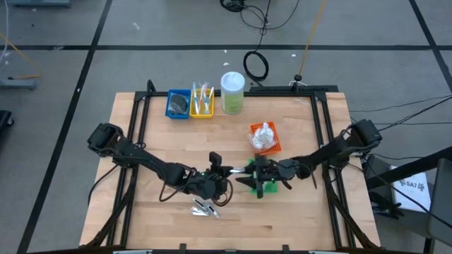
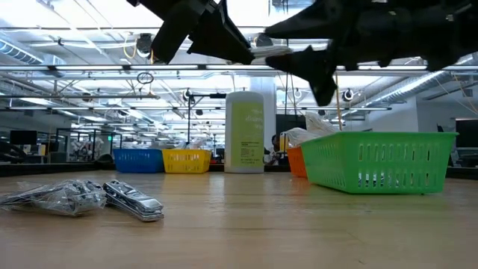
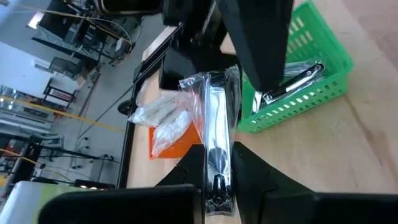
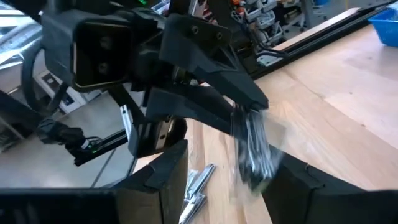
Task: Pick & Place Travel size toiletries
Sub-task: Put the nail cutter into the green bin
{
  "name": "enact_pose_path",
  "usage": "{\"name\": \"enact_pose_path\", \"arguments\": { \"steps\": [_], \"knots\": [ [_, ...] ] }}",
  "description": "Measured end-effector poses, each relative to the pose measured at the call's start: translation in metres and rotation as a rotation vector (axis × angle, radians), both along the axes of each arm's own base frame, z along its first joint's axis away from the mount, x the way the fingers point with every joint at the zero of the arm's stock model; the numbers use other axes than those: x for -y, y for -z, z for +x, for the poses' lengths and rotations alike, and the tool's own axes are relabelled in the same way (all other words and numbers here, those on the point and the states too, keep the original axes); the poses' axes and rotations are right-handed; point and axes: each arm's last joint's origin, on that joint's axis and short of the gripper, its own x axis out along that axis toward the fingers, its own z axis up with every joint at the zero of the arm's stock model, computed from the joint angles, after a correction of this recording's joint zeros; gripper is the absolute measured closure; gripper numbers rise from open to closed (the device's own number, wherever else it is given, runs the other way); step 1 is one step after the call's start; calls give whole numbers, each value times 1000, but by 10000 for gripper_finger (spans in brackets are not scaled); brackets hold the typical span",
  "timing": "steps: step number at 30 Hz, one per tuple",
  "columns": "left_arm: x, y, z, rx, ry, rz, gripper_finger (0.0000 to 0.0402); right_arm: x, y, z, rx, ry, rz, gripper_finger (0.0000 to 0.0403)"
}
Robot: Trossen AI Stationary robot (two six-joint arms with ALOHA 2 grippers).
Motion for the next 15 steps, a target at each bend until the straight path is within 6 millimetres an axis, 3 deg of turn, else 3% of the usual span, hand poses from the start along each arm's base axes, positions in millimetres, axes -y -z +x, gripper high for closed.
{"name": "enact_pose_path", "arguments": {
  "steps": [5,15],
  "knots": [
    [0,-1,0,10,-4,-16,366,0,0,13,5,-5,-15,234],
    [2,-2,-1,16,-5,-22,364,0,-3,14,33,-7,-12,234]
  ]
}}
